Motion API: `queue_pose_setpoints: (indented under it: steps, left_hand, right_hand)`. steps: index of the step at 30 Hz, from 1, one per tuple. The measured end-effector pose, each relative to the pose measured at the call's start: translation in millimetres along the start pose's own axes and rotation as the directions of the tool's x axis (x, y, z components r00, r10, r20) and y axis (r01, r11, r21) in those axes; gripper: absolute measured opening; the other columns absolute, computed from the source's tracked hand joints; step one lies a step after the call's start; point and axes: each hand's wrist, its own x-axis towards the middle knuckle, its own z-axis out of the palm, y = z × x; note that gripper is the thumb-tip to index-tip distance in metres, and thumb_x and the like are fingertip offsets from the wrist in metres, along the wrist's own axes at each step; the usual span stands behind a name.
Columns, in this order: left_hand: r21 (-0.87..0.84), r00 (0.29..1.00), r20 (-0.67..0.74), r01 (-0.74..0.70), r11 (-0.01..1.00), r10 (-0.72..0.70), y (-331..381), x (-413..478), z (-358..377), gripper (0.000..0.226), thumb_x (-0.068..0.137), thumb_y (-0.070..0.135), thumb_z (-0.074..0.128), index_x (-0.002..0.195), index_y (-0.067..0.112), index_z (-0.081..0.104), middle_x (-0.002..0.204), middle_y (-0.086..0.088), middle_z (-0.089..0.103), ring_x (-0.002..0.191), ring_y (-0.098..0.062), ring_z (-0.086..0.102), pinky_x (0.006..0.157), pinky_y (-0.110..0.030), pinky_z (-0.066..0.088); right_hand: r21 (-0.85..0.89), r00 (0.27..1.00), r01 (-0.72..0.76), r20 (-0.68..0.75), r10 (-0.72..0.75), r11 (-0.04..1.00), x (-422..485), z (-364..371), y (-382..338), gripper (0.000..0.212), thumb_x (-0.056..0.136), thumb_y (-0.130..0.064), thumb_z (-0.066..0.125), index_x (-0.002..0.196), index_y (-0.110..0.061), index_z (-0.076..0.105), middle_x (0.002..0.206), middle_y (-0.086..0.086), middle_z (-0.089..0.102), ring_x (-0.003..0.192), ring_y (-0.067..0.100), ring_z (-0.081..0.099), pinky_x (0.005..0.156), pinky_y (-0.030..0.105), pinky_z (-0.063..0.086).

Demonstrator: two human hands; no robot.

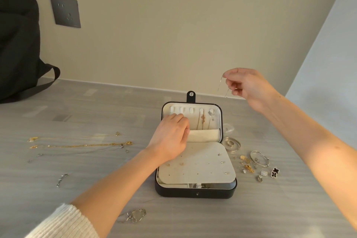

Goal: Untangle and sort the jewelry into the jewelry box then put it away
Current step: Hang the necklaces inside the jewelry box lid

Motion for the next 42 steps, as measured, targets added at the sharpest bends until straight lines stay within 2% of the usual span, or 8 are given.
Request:
queue_pose_setpoints:
  steps: [8,17,20,22,27,32,36,42]
  left_hand:
    - [0.016,0.999,-0.015,-0.036,0.999,0.036,0.5,-0.5,-1.6,0.028,0.082,0.023,0.028,0.072,0.011,0.051,0.071,-0.003,0.053,0.065,-0.022,0.047,0.063,-0.034,0.041]
    - [0.05,0.998,-0.022,-0.052,0.997,0.053,0.8,-1.0,-3.1,0.024,0.082,0.02,0.031,0.071,0.012,0.051,0.07,-0.001,0.052,0.063,-0.02,0.046,0.062,-0.03,0.037]
    - [0.051,0.998,-0.026,-0.054,0.997,0.056,1.0,-1.2,-3.3,0.023,0.082,0.02,0.032,0.071,0.012,0.051,0.07,-0.001,0.052,0.063,-0.02,0.046,0.062,-0.03,0.038]
    - [0.05,0.998,-0.03,-0.057,0.997,0.058,1.4,-0.9,-3.4,0.023,0.082,0.02,0.032,0.071,0.012,0.051,0.069,-0.001,0.052,0.063,-0.02,0.045,0.062,-0.03,0.038]
    - [0.048,0.998,-0.034,-0.05,0.998,0.051,2.7,-1.0,-4.4,0.024,0.081,0.019,0.032,0.07,0.011,0.051,0.068,-0.002,0.052,0.062,-0.021,0.047,0.061,-0.032,0.041]
    - [0.055,0.998,-0.028,-0.049,0.997,0.051,3.3,-1.3,-5.1,0.024,0.081,0.02,0.032,0.07,0.011,0.052,0.069,-0.002,0.053,0.063,-0.021,0.047,0.062,-0.031,0.04]
    - [0.05,0.998,-0.029,-0.048,0.998,0.049,2.8,-1.2,-4.8,0.024,0.081,0.02,0.032,0.07,0.012,0.051,0.069,-0.001,0.052,0.062,-0.02,0.047,0.062,-0.031,0.04]
    - [0.047,0.999,-0.015,-0.036,0.998,0.036,2.3,-0.8,-3.2,0.026,0.081,0.021,0.03,0.071,0.013,0.052,0.07,0.0,0.053,0.064,-0.019,0.047,0.063,-0.031,0.041]
  right_hand:
    - [0.15,0.992,0.04,-0.126,-0.021,0.988,6.4,3.2,-16.0,0.013,0.088,-0.009,0.054,0.077,-0.015,0.057,0.062,0.0,0.054,0.054,0.012,0.041,0.051,0.023,0.033]
    - [0.245,0.993,0.027,-0.118,0.002,0.969,8.6,-4.5,-22.6,0.016,0.088,-0.009,0.05,0.075,-0.016,0.048,0.054,0.0,0.051,0.049,0.015,0.04,0.046,0.023,0.032]
    - [-0.06,1.0,0.013,0.022,-0.012,0.998,3.1,-10.5,-21.8,0.018,0.087,-0.01,0.056,0.07,-0.014,0.05,0.046,-0.001,0.042,0.044,0.015,0.033,0.044,0.023,0.029]
    - [-0.281,0.987,0.058,0.161,-0.012,0.958,-4.9,-9.9,-17.1,0.015,0.086,-0.011,0.061,0.072,-0.01,0.057,0.049,0.0,0.048,0.045,0.014,0.04,0.045,0.024,0.036]
    - [-0.516,0.938,0.233,0.342,-0.051,0.824,-13.2,0.3,-2.3,0.007,0.082,-0.003,0.064,0.08,-0.009,0.066,0.069,0.003,0.066,0.059,0.012,0.059,0.058,0.015,0.048]
    - [-0.672,0.927,0.37,0.309,-0.211,0.641,-11.7,12.6,9.1,0.011,0.082,-0.003,0.06,0.083,-0.01,0.069,0.076,-0.001,0.065,0.069,0.009,0.057,0.063,0.008,0.041]
    - [-0.666,0.904,0.409,0.203,-0.376,0.624,-10.9,13.1,2.6,0.014,0.084,-0.002,0.056,0.085,-0.01,0.068,0.08,-0.002,0.065,0.075,0.012,0.057,0.067,0.012,0.04]
    - [-0.696,0.889,0.414,0.17,-0.426,0.586,-10.1,14.1,6.4,0.015,0.085,-0.001,0.055,0.087,-0.008,0.069,0.082,0.001,0.067,0.078,0.016,0.06,0.074,0.019,0.042]
